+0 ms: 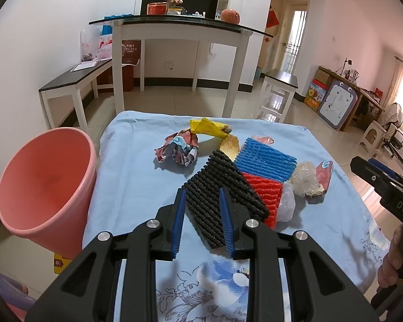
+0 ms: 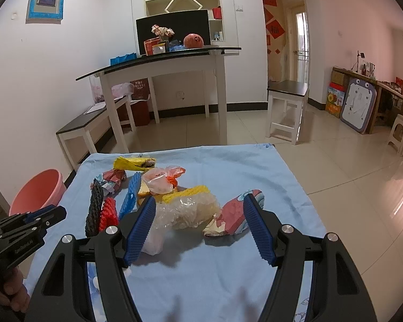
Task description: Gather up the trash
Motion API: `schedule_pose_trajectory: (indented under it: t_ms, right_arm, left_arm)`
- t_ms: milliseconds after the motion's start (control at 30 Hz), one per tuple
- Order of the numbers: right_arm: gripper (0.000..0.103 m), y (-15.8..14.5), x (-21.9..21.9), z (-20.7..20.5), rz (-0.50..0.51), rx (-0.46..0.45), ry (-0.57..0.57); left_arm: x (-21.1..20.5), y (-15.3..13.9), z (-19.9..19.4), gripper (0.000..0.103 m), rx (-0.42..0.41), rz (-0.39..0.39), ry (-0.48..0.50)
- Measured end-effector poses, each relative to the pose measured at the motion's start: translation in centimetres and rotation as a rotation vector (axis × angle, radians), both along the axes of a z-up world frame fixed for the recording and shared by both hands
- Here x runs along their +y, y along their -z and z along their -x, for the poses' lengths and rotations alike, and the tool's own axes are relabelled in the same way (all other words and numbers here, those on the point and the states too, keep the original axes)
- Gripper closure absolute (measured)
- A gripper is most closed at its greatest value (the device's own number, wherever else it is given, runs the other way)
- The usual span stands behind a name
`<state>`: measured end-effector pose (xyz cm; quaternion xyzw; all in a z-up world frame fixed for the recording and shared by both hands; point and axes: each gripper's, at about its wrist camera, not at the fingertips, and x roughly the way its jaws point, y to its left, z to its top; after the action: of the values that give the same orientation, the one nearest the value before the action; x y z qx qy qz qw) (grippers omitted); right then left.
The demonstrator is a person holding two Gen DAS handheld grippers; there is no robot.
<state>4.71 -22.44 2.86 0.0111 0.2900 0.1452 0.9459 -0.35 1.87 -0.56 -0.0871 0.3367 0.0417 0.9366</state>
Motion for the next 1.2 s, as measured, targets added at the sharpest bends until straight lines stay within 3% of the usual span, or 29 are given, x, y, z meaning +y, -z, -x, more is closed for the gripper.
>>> schedule_pose_trajectory:
  t_ms: [1200]
  right_arm:
    - [0.036, 0.42, 0.16, 0.19, 0.003, -0.005, -0.006]
  left_arm:
    - [-0.32, 0.52, 0.0, 0.077, 0.004, -0.006, 0.0]
